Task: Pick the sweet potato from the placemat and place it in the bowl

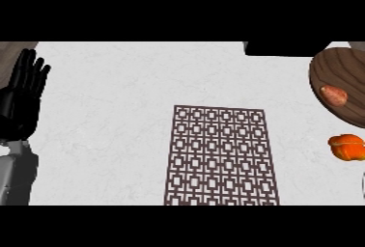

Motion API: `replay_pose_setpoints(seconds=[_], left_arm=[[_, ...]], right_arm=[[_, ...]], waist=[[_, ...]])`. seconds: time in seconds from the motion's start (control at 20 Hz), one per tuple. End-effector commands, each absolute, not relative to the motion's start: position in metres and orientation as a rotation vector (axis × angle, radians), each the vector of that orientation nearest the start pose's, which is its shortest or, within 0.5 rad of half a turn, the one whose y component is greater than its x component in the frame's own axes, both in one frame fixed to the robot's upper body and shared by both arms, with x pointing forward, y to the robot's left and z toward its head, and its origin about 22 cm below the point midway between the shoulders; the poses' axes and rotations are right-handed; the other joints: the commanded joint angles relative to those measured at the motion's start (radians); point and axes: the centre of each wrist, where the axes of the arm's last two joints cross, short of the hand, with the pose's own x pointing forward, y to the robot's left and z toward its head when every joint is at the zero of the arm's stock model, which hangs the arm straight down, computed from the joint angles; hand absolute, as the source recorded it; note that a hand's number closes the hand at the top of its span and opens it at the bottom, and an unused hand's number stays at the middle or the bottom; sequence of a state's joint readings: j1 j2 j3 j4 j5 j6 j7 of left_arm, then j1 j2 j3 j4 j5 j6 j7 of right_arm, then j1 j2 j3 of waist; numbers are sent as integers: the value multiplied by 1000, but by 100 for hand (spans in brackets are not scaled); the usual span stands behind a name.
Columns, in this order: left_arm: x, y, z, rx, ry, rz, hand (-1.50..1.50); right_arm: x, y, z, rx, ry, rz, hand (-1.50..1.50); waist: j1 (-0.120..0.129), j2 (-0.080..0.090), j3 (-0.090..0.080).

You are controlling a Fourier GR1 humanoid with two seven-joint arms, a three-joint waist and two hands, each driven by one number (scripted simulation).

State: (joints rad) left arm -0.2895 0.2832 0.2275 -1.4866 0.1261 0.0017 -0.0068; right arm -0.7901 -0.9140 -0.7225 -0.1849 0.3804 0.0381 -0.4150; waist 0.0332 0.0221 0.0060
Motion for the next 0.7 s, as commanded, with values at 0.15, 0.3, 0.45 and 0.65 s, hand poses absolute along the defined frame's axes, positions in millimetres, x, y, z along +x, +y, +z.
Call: replay_pose_setpoints(seconds=[0.15,0.3,0.45,0.65], left_arm=[[304,329,94,202,-1804,21,0],[300,331,88,219,-1809,31,0],[294,331,84,216,-1810,30,0],[306,326,98,231,-1817,43,0]], right_arm=[[247,-600,150,-864,-1525,-268,-150],[214,-618,149,-856,-1558,-281,-150],[192,-630,156,-841,-1558,-295,-150],[179,-628,124,-806,-1591,-289,-150]], waist=[[4,2,3],[-11,0,5],[-7,-2,6],[-24,1,10]])
